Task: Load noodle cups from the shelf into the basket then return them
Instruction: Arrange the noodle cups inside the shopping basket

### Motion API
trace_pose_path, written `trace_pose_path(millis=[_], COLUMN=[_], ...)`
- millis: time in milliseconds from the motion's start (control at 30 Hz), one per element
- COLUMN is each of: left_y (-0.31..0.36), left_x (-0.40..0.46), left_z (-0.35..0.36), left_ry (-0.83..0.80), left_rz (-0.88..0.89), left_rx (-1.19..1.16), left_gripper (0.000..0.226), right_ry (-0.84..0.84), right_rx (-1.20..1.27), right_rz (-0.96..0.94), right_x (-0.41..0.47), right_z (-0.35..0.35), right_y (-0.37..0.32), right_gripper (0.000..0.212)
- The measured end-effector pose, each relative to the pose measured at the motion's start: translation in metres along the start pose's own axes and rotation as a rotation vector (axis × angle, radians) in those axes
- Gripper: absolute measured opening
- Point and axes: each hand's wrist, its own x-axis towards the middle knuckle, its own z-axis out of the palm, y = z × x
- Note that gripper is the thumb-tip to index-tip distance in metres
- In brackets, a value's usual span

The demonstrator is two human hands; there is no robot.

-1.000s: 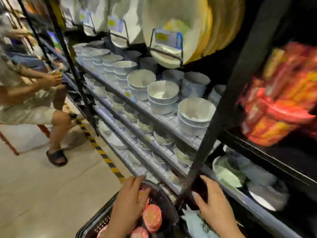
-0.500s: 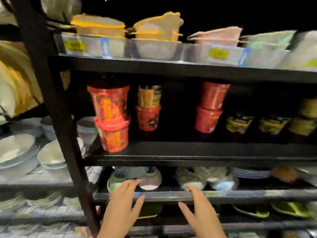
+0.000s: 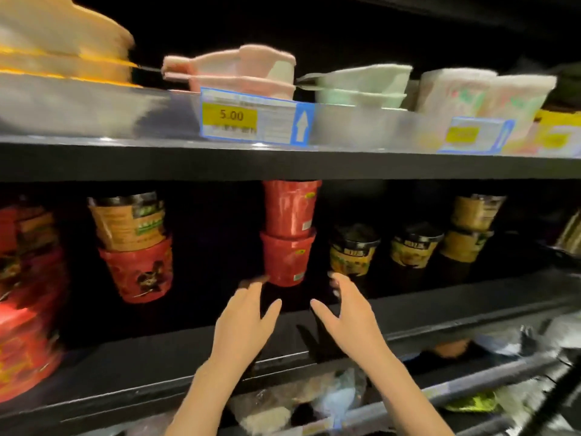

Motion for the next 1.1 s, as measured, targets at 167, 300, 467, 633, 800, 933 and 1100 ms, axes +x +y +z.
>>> trace_pose_path(millis=[167,300,467,633,800,933,1100], left_y=[0.018,0.025,0.016,0.014,0.009,-0.004,-0.022], left_x=[0.065,0.091,0.104,0.115,0.114,0.105,0.085], left_z=[0.043,0.063,0.071,0.075,0.071,0.054,0.019], left_ry=[0.025,0.071,0.07,0.076,0.131,0.158,0.213], left_rz=[-0.256,-0.308,-0.302,-0.265,-0.276,-0.343,-0.424], left_rx=[-0.357,-0.43,-0.551,-0.596,-0.57,-0.622,-0.513], left_gripper=[0.096,0.117,0.132,0.126,0.122,0.128,0.117], right_ry=[0.007,-0.007,0.005,0.051,0.106,0.171,0.119], right_rx=[0.208,0.284,0.483,0.556,0.61,0.689,0.712], right_rz=[0.075,0.021,-0.053,-0.038,0.015,0.033,0.022], right_x=[0.074,0.12,0.156,0.179,0.188,0.183,0.148], right_z=[-0.001,-0.002,0.01,0.018,0.013,0.001,-0.011], right_y=[0.002,-0.006,-0.024,-0.036,-0.031,-0.021,-0.013], right_gripper=[0.081,0.105,0.122,0.12,0.105,0.102,0.106])
